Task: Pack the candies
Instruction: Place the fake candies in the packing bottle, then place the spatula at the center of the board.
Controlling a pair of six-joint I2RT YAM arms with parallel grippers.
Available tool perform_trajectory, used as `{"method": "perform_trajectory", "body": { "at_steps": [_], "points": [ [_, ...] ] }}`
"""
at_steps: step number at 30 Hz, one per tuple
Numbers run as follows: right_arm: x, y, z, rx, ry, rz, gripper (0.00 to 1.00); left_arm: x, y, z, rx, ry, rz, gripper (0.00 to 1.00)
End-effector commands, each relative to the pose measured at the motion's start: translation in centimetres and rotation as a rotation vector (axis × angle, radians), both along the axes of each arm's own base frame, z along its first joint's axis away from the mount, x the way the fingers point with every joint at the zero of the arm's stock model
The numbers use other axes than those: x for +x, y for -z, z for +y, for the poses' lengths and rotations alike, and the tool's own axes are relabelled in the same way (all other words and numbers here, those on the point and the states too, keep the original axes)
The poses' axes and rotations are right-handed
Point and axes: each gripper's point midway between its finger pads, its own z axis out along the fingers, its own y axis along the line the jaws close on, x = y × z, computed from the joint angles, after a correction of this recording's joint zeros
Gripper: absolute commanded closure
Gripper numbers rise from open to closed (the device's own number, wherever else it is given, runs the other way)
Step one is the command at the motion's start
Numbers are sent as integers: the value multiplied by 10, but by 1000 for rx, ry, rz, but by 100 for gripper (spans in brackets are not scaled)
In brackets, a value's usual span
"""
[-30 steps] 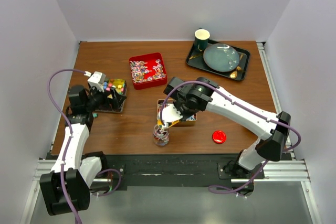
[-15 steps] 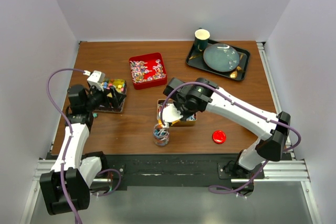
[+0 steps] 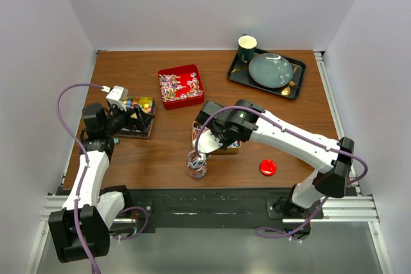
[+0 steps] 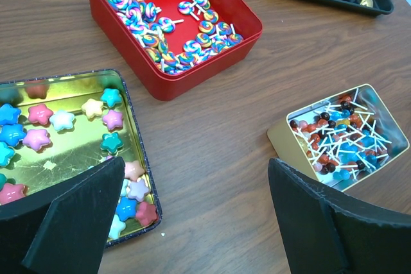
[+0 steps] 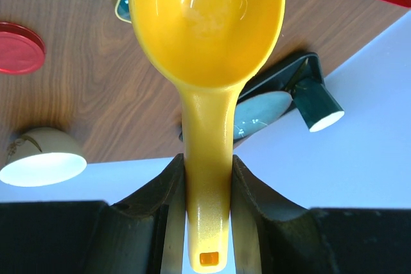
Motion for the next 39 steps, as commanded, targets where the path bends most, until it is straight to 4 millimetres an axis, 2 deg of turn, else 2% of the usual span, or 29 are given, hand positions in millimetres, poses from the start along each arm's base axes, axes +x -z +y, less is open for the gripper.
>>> {"method": "perform_trajectory", "body": {
  "at_steps": [1, 12, 15, 16, 17, 19, 20, 22, 23, 25, 26, 27, 28, 29, 31, 32, 34, 36, 38, 39],
  "points": [
    [-17, -23, -47, -190, -21, 16, 100, 3, -9, 1, -8, 2, -45, 2],
    [-19, -27, -46, -195, -34, -3, 100, 4, -13, 0, -11, 3, -56, 2],
    [-20, -23, -48, -145, 21, 20, 100, 4, -14, 0, -11, 3, -61, 2],
    [-16, -22, -45, -79, 68, 13, 100, 2, -15, -3, -13, 21, -64, 2],
    [-8, -19, -52, -43, 134, 20, 100, 1, -16, -5, -6, 39, -73, 2],
    [5, -12, -53, 56, 235, 14, 100, -4, -16, -12, -7, 86, -75, 0],
    [16, -5, -66, 78, 320, 18, 100, -5, -15, -14, 17, 111, -88, 0],
    [36, 2, -68, 203, 458, 13, 100, -12, -13, -22, 44, 171, -96, 0],
    [49, 13, -81, 259, 564, 53, 100, -14, -9, -23, 92, 208, -124, 0],
    [74, 23, -88, 390, 714, 48, 100, -18, -9, -28, 106, 254, -145, 0],
    [84, 37, -101, 444, 813, 96, 100, -23, -2, -31, 110, 279, -120, 0],
    [88, 45, -103, 496, 864, 127, 100, -25, 1, -35, 108, 308, -107, 0],
    [101, 49, -102, 585, 923, 118, 100, -26, 2, -38, 109, 323, -95, 0],
    [104, 66, -113, 617, 986, 147, 100, -27, 4, -41, 108, 337, -79, 0],
    [122, 77, -116, 696, 1047, 110, 100, -31, 13, -50, 104, 364, -30, 0],
    [122, 96, -123, 673, 1085, 125, 100, -32, 17, -53, 106, 370, -18, 0],
    [125, 113, -117, 686, 1090, 173, 98, -33, 23, -56, 95, 366, -3, 0],
    [123, 140, -119, 646, 1117, 209, 97, -32, 30, -56, 80, 363, 27, 0],
    [125, 155, -124, 647, 1146, 207, 97, -30, 35, -55, 81, 359, 63, 0],
    [126, 163, -125, 640, 1155, 223, 97, -27, 28, -55, 86, 371, 52, 0]
  ]
}}
